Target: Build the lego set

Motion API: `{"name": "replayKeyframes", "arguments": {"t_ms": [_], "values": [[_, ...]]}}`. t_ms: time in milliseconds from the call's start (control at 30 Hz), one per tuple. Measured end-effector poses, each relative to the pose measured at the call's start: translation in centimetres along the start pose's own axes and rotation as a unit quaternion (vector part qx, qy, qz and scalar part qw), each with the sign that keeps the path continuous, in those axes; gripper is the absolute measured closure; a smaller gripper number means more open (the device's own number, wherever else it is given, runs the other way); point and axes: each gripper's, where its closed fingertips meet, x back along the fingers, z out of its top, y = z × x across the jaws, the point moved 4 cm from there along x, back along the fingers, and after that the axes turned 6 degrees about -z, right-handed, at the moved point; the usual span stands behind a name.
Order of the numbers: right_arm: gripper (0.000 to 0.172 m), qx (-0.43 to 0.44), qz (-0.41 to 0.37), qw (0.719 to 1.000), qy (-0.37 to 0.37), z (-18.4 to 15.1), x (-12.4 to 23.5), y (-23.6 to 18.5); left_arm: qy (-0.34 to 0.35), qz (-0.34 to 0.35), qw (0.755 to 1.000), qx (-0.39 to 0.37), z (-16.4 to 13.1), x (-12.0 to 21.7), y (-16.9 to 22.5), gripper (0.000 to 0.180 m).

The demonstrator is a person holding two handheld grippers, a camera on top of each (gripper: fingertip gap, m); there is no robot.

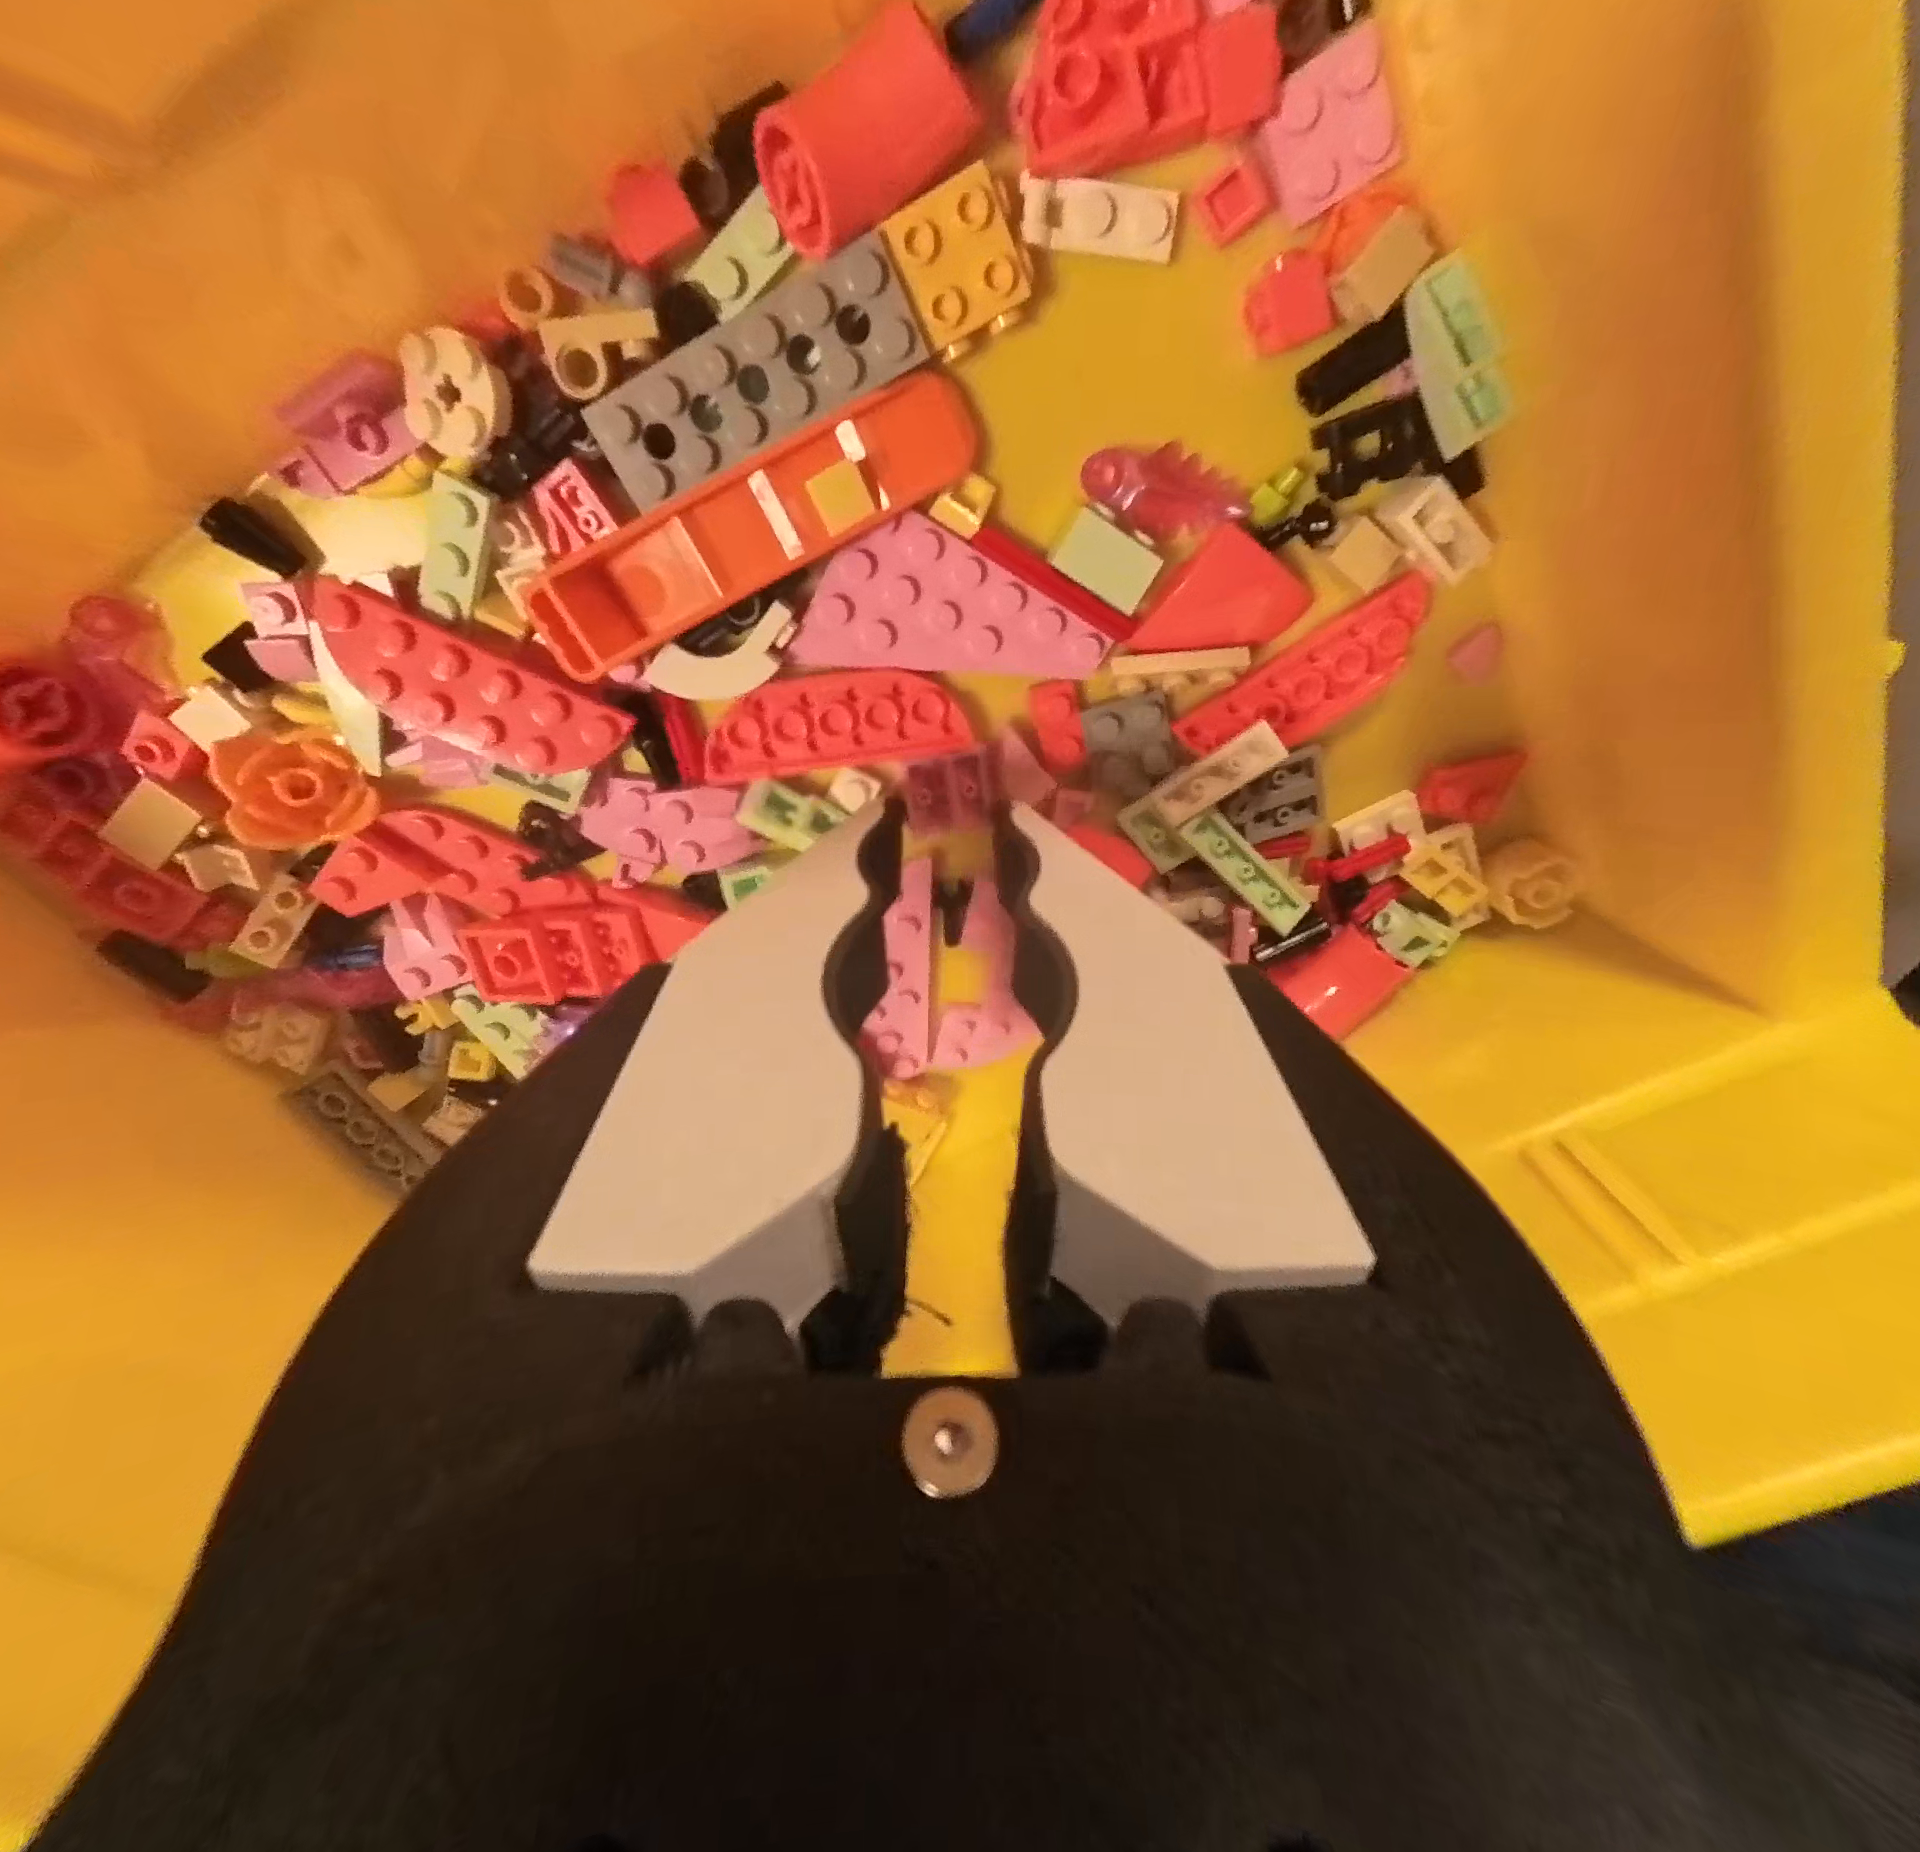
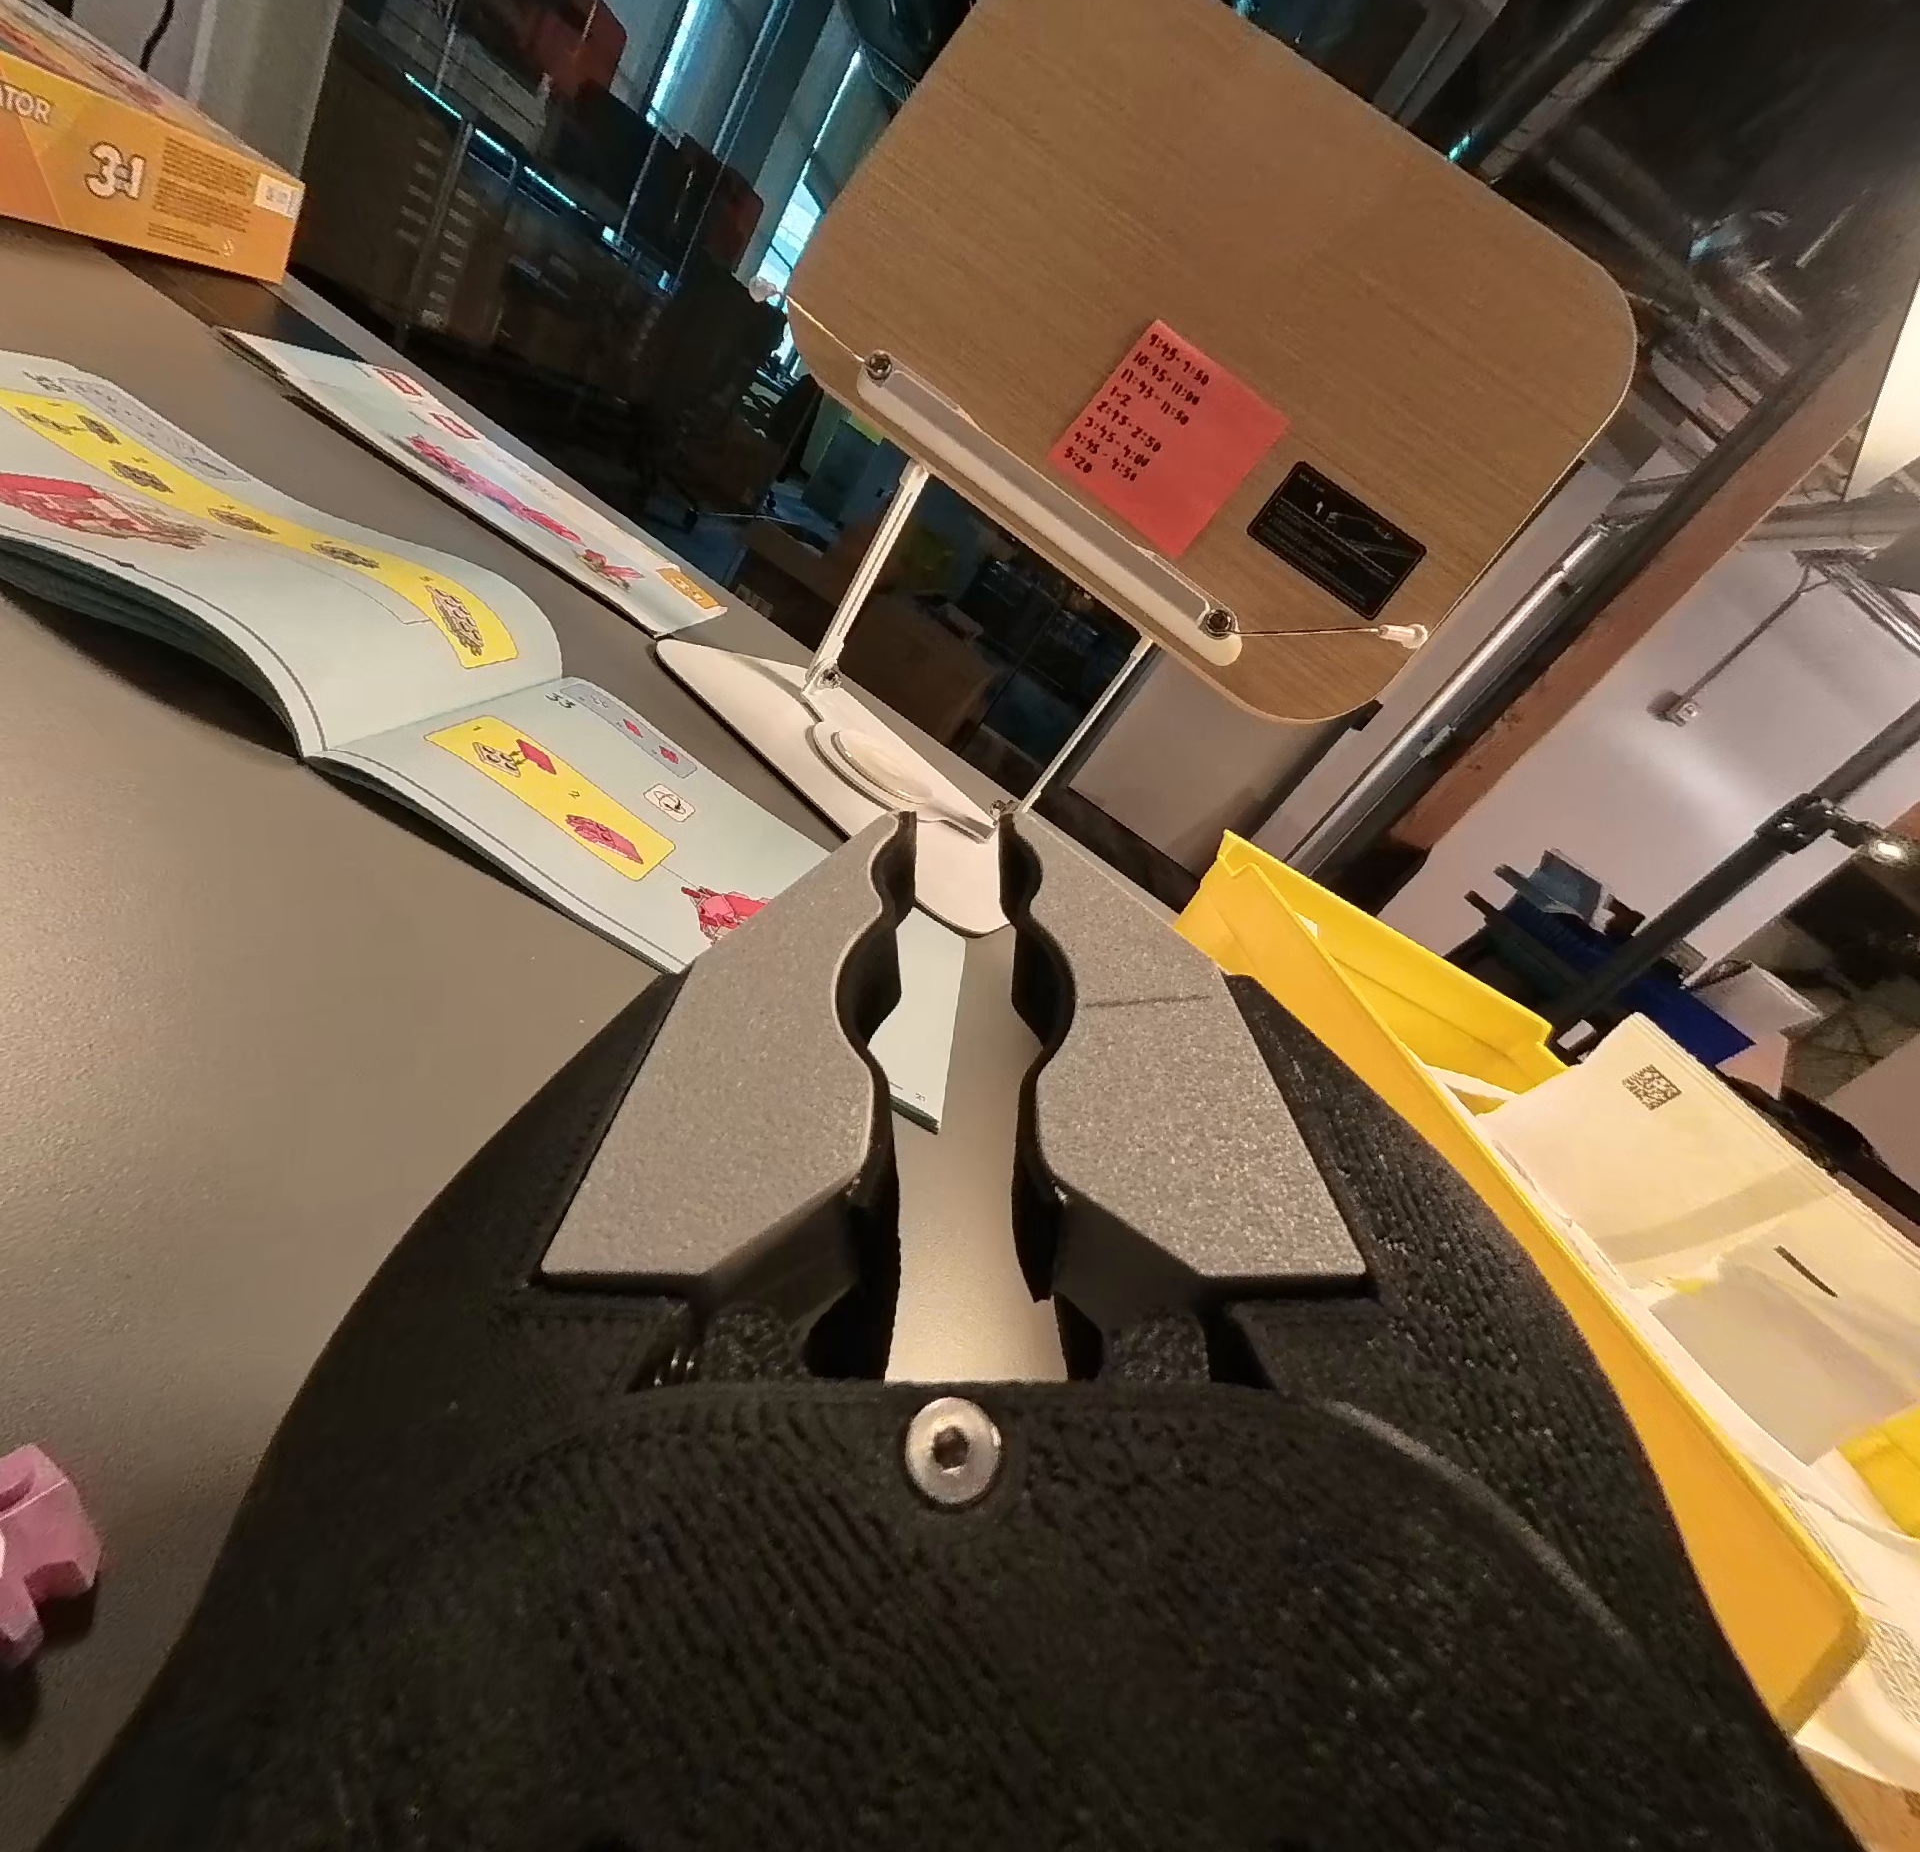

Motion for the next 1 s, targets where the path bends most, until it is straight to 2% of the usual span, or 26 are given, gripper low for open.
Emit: {"name": "replayKeyframes", "arguments": {"t_ms": [300, 333, 500, 633, 700, 733, 767, 800, 833, 867, 933, 967, 1000], "values": [[0.158, -0.006, -0.002, 1.000, 0.004, 0.1, 0.0, 0.2, 0.017, 0.009, 0.999, 0.031, 0.4, -0.1, 0.2, 0.165], [0.158, -0.007, -0.002, 1.000, 0.007, 0.1, 0.1, 0.2, 0.021, 0.024, 0.999, 0.034, 0.4, 0.1, 0.0, 0.170], [0.158, -0.007, 0.002, 1.000, 0.021, 0.6, 0.3, 0.0, 0.067, 0.083, 0.994, 0.032, 1.1, 1.9, -0.1, 0.170], [0.158, -0.027, 0.011, 0.999, 0.044, 1.7, 0.6, -0.2, 0.122, 0.178, 0.976, 0.016, 2.3, 4.8, 0.4, 0.171], [0.165, -0.054, 0.053, 0.995, 0.059, 4.1, 0.9, -1.0, 0.161, 0.252, 0.954, 0.005, 3.4, 7.5, 1.6, 0.171], [0.167, -0.086, 0.099, 0.989, 0.072, 6.4, 0.9, -1.9, 0.189, 0.289, 0.939, -0.005, 4.3, 9.2, 2.7, 0.171], [0.168, -0.139, 0.167, 0.972, 0.090, 9.2, 1.1, -3.1, 0.225, 0.322, 0.919, -0.025, 5.5, 10.9, 4.3, 0.171], [0.167, -0.210, 0.245, 0.940, 0.107, 12.4, 1.4, -4.5, 0.270, 0.352, 0.895, -0.047, 6.8, 12.5, 6.0, 0.171], [0.163, -0.290, 0.328, 0.891, 0.120, 15.7, 1.8, -5.7, 0.318, 0.372, 0.869, -0.071, 8.3, 13.8, 7.9, 0.171], [0.160, -0.360, 0.413, 0.827, 0.126, 18.6, 2.3, -6.7, 0.362, 0.378, 0.847, -0.097, 9.8, 14.7, 9.9, 0.171], [0.154, -0.456, 0.528, 0.711, 0.090, 22.5, 2.6, -8.4, 0.428, 0.382, 0.808, -0.131, 12.5, 15.6, 13.2, 0.171], [0.151, -0.471, 0.573, 0.667, 0.070, 23.6, 2.8, -9.3, 0.455, 0.383, 0.791, -0.145, 13.7, 15.8, 14.7, 0.171], [0.147, -0.474, 0.600, 0.641, 0.062, 24.3, 3.1, -9.9, 0.482, 0.388, 0.771, -0.154, 14.8, 16.0, 15.9, 0.171]]}}
